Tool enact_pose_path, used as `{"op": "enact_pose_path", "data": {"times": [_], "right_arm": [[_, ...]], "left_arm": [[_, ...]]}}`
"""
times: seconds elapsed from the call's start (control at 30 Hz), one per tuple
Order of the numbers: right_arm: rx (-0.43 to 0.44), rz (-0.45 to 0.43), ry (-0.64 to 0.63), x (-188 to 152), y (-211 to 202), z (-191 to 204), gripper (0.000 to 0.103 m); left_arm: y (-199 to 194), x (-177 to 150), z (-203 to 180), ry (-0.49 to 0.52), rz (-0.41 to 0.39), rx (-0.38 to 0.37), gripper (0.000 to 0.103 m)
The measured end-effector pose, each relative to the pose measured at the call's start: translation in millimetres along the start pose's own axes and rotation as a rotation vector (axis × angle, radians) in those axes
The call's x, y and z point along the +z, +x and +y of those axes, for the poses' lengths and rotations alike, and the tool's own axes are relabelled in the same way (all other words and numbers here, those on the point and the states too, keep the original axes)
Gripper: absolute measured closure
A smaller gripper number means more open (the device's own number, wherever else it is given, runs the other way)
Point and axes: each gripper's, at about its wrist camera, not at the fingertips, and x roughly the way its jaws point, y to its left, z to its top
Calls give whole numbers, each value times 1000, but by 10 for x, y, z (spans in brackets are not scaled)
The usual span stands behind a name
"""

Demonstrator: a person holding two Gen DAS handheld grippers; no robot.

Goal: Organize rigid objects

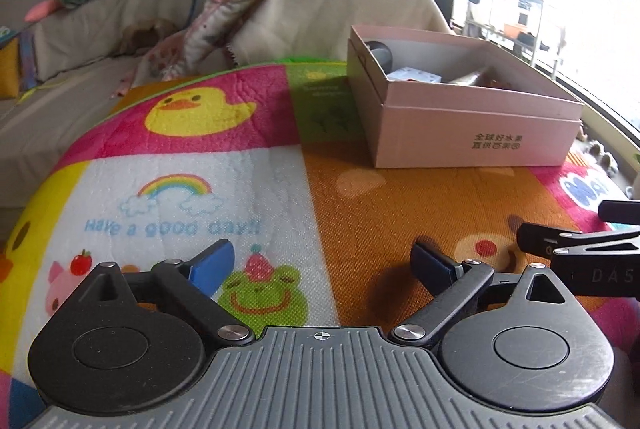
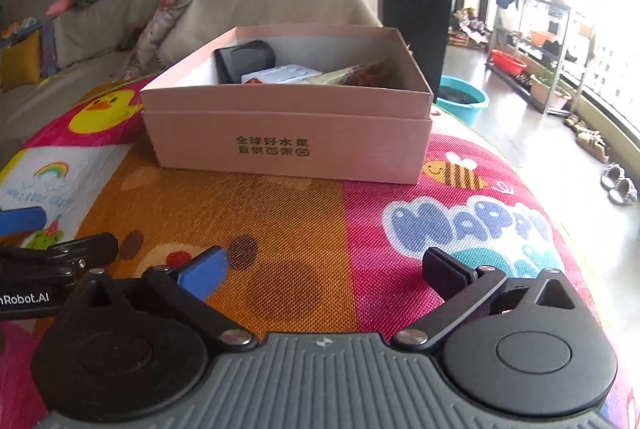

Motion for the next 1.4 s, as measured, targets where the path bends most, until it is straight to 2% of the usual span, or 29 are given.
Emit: {"op": "enact_pose_path", "data": {"times": [1.4], "right_arm": [[-19,-19,14,-27,-2,17,0]], "left_arm": [[18,-3,-19,-12,-11,14,4]]}}
